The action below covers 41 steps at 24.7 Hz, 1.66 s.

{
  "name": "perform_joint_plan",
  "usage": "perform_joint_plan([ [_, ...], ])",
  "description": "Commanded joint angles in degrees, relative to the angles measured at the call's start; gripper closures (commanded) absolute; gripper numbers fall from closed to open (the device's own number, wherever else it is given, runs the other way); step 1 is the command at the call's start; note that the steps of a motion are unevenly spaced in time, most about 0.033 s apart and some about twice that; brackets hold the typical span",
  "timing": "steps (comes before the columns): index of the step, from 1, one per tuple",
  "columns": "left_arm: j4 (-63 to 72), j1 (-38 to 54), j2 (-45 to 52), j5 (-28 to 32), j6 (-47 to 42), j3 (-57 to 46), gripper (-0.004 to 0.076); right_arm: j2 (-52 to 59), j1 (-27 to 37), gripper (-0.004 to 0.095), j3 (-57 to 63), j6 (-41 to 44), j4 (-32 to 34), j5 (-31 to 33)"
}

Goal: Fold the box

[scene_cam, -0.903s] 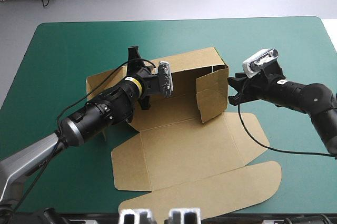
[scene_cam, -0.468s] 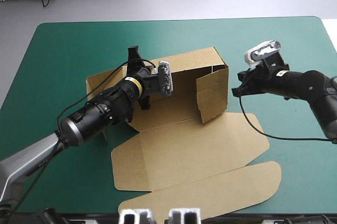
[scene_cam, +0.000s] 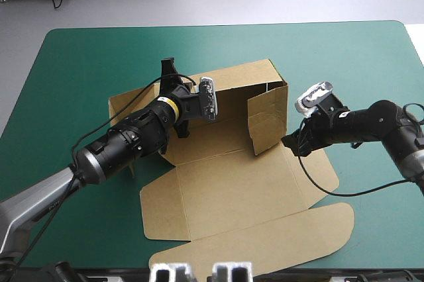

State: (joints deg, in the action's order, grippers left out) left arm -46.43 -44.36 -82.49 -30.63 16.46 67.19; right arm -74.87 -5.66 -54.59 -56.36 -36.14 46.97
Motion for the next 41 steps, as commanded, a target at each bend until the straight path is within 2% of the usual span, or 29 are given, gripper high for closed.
perform_joint_plan([
  [1,-0.1,-0.4,1.8,2.0,-0.6,1.6,0.0734,0.8,0.6,0.0091,1.5,-10.4,-10.0,-4.0],
  [3,-0.1,-0.4,1.8,2.0,-0.6,1.6,0.0734,-0.3,0.5,0.0092,2.6,-15.8,-14.3,-5.4],
  [7,-0.1,-0.4,1.8,2.0,-1.5,1.6,0.0734,-4.1,0.4,0.0092,3.1,-20.2,-19.2,-8.5],
  [16,-0.1,-0.4,1.7,2.2,-1.5,1.6,0.0734,-12.9,0.1,0.0095,2.8,-31.6,-31.5,-9.0],
  [19,-0.1,-0.4,1.7,3.0,-1.5,1.6,0.0734,-12.9,-3.5,0.0128,2.7,-33.2,-32.1,-14.7],
  [21,-0.1,-0.4,1.7,3.3,-1.5,1.6,0.0734,-13.0,-8.0,0.0237,2.7,-31.3,-30.5,-22.2],
  [22,-0.1,-0.4,1.7,3.3,-1.5,1.6,0.0734,-13.0,-10.4,0.0377,2.7,-29.7,-29.2,-26.8],
  [23,-0.1,-0.4,1.7,3.1,-1.5,1.6,0.0734,-13.0,-11.9,0.0562,2.6,-28.0,-27.7,-28.7],
  [24,-0.1,-0.4,1.7,2.9,-1.5,1.6,0.0734,-13.0,-12.3,0.0642,2.5,-27.9,-27.6,-28.7],
  [25,-0.1,-0.4,1.7,2.9,-1.5,1.6,0.0734,-13.0,-12.2,0.0797,2.5,-27.8,-27.6,-28.6],
  [26,-0.1,-0.4,1.7,2.7,-1.5,1.6,0.0734,-13.0,-12.2,0.0902,2.5,-27.0,-27.1,-28.7],
  [30,-0.1,-0.4,1.7,2.7,-1.5,1.6,0.0734,-13.0,-12.2,0.0928,2.5,-23.3,-23.1,-28.0],
  [33,0.0,-0.4,1.7,2.6,-1.1,1.6,0.0730,-13.0,-12.2,0.0928,2.5,-22.3,-23.1,-27.9],
  [35,0.0,-0.4,1.7,2.5,-0.4,1.6,0.0701,-13.0,-12.2,0.0928,2.5,-21.0,-23.1,-27.9],
  [37,0.0,-0.4,1.8,3.1,-0.3,1.6,0.0636,-13.0,-12.2,0.0928,2.5,-20.6,-23.1,-27.9],
  [41,0.1,-0.4,2.1,4.8,-0.3,1.6,0.0413,-13.0,-12.2,0.0928,2.5,-20.6,-23.1,-27.9],
])
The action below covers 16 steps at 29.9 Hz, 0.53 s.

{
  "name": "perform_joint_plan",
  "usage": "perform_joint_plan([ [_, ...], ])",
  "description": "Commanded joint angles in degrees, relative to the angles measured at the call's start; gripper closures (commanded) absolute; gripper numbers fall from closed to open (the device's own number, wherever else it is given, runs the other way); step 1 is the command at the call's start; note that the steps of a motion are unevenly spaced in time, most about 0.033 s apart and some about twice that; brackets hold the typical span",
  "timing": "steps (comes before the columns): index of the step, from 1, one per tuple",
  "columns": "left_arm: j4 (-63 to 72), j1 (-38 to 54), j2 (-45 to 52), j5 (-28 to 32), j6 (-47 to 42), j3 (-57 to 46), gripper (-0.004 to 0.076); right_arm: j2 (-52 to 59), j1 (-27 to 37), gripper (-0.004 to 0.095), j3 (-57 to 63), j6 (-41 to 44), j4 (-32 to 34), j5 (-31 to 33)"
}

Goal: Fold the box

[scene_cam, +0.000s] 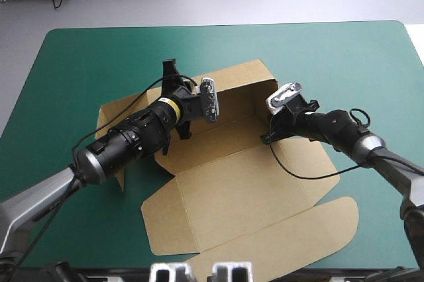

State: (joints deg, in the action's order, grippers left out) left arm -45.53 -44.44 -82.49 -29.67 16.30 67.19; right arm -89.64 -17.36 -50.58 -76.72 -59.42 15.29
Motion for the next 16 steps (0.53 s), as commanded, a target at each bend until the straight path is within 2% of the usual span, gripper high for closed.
perform_joint_plan([
  [1,-0.8,-0.3,2.3,4.1,-0.1,1.6,0.0350,1.7,-0.5,0.0928,-1.5,-0.2,0.1,3.7],
  [4,-0.8,-0.3,3.1,5.7,-0.2,1.6,0.0223,1.7,-0.5,0.0928,-1.5,1.3,0.1,2.8],
  [8,0.3,-0.4,5.5,8.6,-1.3,1.6,0.0223,1.7,-0.5,0.0928,-1.5,1.5,0.4,2.2],
  [10,2.5,-0.4,7.2,10.8,-1.3,1.6,0.0257,1.7,-0.5,0.0928,-1.5,1.5,0.4,1.9],
  [12,4.7,-0.4,8.8,13.2,-1.3,1.6,0.0359,1.7,-0.5,0.0928,-1.5,1.7,0.4,1.2],
  [14,6.3,-0.4,10.1,14.4,-1.3,1.6,0.0516,1.7,-0.5,0.0928,-1.6,1.7,0.5,1.1],
  [15,6.6,-0.4,10.8,14.7,-1.3,1.6,0.0645,1.7,-0.5,0.0928,-1.6,1.7,0.5,1.1],
  [16,6.6,-0.4,11.2,14.8,-1.3,1.6,0.0736,1.7,-0.5,0.0928,-1.6,1.7,0.5,1.1],
])
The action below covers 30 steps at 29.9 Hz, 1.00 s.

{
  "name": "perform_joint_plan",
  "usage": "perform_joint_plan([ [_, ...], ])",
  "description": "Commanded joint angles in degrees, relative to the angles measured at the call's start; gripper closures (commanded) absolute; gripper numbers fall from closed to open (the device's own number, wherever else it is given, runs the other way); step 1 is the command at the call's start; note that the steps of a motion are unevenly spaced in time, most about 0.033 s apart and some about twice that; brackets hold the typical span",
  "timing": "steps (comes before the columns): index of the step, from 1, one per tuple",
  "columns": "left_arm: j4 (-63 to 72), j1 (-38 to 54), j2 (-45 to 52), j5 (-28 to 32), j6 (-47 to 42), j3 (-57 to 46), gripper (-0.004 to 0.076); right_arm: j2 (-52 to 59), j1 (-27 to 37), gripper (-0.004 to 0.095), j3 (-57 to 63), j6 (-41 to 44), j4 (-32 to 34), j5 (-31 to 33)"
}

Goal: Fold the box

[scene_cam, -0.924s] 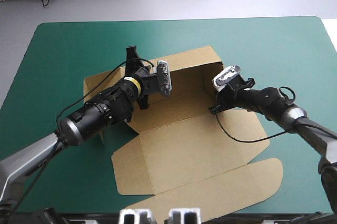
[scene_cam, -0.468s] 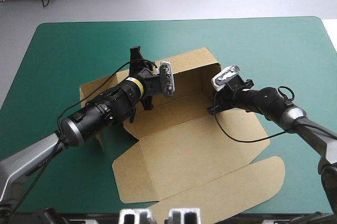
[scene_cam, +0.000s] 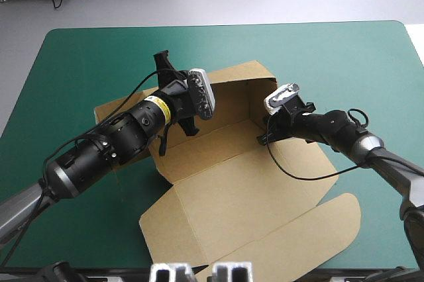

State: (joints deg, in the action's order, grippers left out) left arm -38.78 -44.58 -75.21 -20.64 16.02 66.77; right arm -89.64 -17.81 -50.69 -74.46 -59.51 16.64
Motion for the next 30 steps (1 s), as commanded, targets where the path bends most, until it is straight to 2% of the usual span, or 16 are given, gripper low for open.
perform_joint_plan([
  [1,-0.1,-0.2,4.2,5.7,-1.1,2.1,0.0722,1.7,-0.1,0.0928,-1.5,-0.6,0.6,-0.3],
  [7,2.4,-0.2,4.4,7.0,-1.1,3.5,0.0710,1.7,-0.1,0.0928,-1.5,0.9,1.7,-1.1],
  [11,3.7,-0.2,4.4,1.2,3.1,3.5,0.0682,1.7,-0.1,0.0928,-1.5,2.5,3.4,-3.0],
  [14,9.6,-0.2,4.4,-4.2,9.0,3.5,0.0552,1.7,-0.1,0.0928,-2.2,2.5,3.5,-2.7],
  [15,13.0,-0.2,4.4,-5.3,12.3,3.5,0.0473,1.7,-0.1,0.0928,-2.7,2.6,3.5,-2.6],
  [18,21.8,-0.2,4.5,-6.5,17.1,3.5,0.0305,1.7,-0.1,0.0928,-3.9,3.9,5.1,-2.0],
  [20,24.8,-0.4,4.9,-6.5,18.9,3.5,0.0239,1.7,-0.1,0.0928,-4.5,6.9,7.9,-1.5],
  [24,24.2,-3.2,6.2,-6.5,19.0,3.5,0.0239,1.7,-0.1,0.0928,-5.5,16.0,17.9,-0.6],
  [28,24.2,-7.8,7.8,-6.5,19.0,3.5,0.0253,1.7,-0.1,0.0928,-6.4,22.9,25.1,-0.2],
  [30,24.3,-8.8,8.8,-6.4,18.8,3.6,0.0350,1.7,0.0,0.0928,-6.8,25.4,26.9,0.7],
])
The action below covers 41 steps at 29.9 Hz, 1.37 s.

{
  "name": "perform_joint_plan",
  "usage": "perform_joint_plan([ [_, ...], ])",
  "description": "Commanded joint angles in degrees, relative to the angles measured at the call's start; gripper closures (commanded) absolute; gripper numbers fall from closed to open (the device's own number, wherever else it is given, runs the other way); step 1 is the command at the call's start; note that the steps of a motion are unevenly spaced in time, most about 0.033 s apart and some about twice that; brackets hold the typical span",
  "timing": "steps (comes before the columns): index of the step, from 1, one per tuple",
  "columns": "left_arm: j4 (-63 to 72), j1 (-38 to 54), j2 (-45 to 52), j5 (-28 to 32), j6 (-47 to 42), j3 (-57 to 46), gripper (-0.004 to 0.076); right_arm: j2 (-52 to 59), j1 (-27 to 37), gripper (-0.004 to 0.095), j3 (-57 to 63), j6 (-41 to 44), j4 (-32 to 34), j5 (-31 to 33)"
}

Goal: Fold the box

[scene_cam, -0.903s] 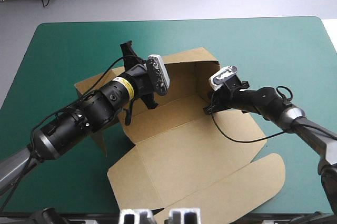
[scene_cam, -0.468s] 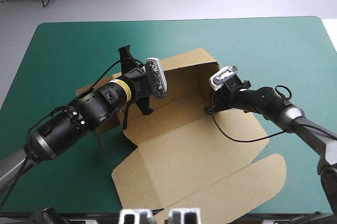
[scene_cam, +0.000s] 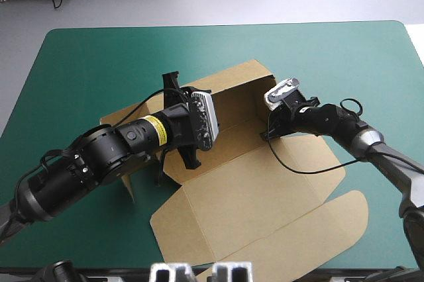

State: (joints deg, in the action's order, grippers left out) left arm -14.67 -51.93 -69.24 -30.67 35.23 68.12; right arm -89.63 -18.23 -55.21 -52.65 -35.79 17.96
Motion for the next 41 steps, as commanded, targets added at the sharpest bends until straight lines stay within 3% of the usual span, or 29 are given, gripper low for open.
perform_joint_plan([
  [1,0.4,-1.5,3.1,3.8,-0.9,2.2,0.0442,1.7,0.4,0.0928,-2.6,4.3,3.8,0.0],
  [3,-1.2,-0.4,3.9,3.9,-4.8,2.3,0.0671,1.8,0.4,0.0928,-3.3,5.8,5.1,1.7],
  [4,-2.2,0.4,4.1,4.1,-6.8,2.3,0.0739,1.8,0.4,0.0928,-3.4,6.5,5.5,2.4],
  [10,-3.0,13.9,4.4,-0.4,-16.9,7.5,0.0710,2.2,1.2,0.0928,-5.0,13.3,11.3,6.6],
  [17,10.5,39.1,1.5,-11.8,-16.9,14.8,0.0710,6.8,5.8,0.0928,-5.0,13.7,10.1,9.4],
  [22,29.6,56.2,-3.0,-16.4,-13.9,14.8,0.0710,11.0,8.7,0.0928,-8.1,16.4,9.8,23.1],
  [28,33.6,60.9,-6.8,-19.8,-12.2,14.8,0.0717,8.8,9.1,0.0928,-16.7,26.3,15.6,44.0],
  [35,32.5,60.9,-7.5,-20.5,-12.2,14.8,0.0734,2.5,9.1,0.0928,-27.8,31.8,23.8,53.3],
  [41,31.8,60.9,-7.5,-21.6,-12.3,14.8,0.0734,-7.6,9.1,0.0928,-36.1,35.2,25.4,53.5],
])
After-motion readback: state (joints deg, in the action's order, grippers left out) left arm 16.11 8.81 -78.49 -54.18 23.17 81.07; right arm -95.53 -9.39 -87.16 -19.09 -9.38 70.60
